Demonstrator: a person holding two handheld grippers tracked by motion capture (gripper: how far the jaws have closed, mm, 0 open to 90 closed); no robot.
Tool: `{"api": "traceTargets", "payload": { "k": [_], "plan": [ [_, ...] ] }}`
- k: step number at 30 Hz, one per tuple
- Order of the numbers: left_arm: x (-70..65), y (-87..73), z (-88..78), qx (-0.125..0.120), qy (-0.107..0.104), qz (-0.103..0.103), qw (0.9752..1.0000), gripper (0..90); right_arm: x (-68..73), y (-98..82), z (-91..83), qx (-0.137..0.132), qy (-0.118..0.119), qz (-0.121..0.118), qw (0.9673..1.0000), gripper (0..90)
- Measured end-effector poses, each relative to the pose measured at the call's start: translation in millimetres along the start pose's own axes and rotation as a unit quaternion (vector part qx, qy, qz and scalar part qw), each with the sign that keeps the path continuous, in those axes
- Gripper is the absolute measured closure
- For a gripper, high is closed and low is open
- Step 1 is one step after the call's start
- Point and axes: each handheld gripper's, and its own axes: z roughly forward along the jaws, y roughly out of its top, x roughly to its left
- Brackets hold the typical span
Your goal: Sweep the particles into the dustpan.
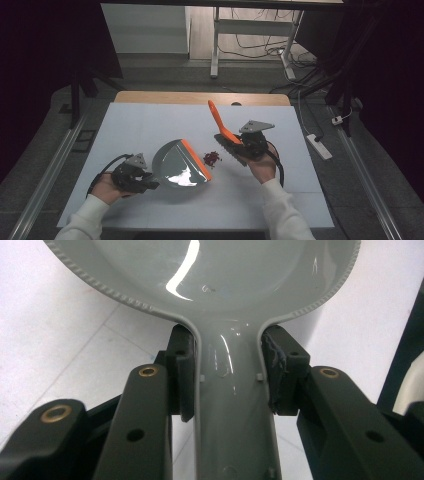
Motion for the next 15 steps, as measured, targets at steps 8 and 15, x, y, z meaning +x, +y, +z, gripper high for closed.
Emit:
{"api": "traceTargets", "payload": {
  "k": [8, 15],
  "plan": [
    [-2.8, -2.2, 10.2, 0.026, -0.005, 0.008, 0.9996, 61.5, 5.7, -4.6, 14.1, 0.018, -0.002, -0.004, 0.9998, 69.9],
    [-1.9, -1.4, 12.8, 0.029, -0.012, 0.007, 0.9995, 61.4, 3.7, -11.4, 27.9, 0.037, -0.008, -0.004, 0.9993, 69.9]
  ]
}}
